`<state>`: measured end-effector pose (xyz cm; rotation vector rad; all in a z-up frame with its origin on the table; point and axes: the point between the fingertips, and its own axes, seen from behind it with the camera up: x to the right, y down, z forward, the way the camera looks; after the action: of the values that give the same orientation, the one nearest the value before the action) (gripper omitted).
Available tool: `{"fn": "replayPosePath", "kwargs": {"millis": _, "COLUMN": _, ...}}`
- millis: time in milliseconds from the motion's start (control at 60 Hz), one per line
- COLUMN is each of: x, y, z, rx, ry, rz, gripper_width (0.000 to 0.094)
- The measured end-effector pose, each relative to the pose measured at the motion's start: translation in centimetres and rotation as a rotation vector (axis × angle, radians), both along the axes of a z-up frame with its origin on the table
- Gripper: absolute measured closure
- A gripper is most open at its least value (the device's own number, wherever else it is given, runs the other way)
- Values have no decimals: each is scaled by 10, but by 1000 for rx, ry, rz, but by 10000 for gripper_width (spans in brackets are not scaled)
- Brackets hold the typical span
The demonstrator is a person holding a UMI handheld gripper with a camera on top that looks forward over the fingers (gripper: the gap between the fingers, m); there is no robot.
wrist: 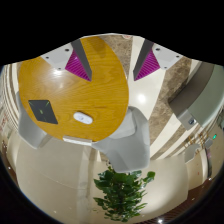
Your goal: Arrange mouse
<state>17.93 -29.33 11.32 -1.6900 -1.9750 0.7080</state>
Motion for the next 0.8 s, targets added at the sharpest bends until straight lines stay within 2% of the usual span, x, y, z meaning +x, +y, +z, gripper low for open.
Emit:
{"fn": "replayPosePath", "kwargs": {"millis": 400, "x": -25, "y": 114, "z": -26, "rx": 70, "ry": -15, "rz": -193, "gripper_width": 69}}
{"fn": "replayPosePath", "kwargs": {"millis": 583, "x": -43, "y": 134, "z": -31, "rx": 97, "ry": 17, "rz": -204, "gripper_width": 69}}
{"fn": "replayPosePath", "kwargs": {"millis": 800, "x": -79, "y": 138, "z": -46, "rx": 56, "ry": 45, "rz": -195, "gripper_width": 69}}
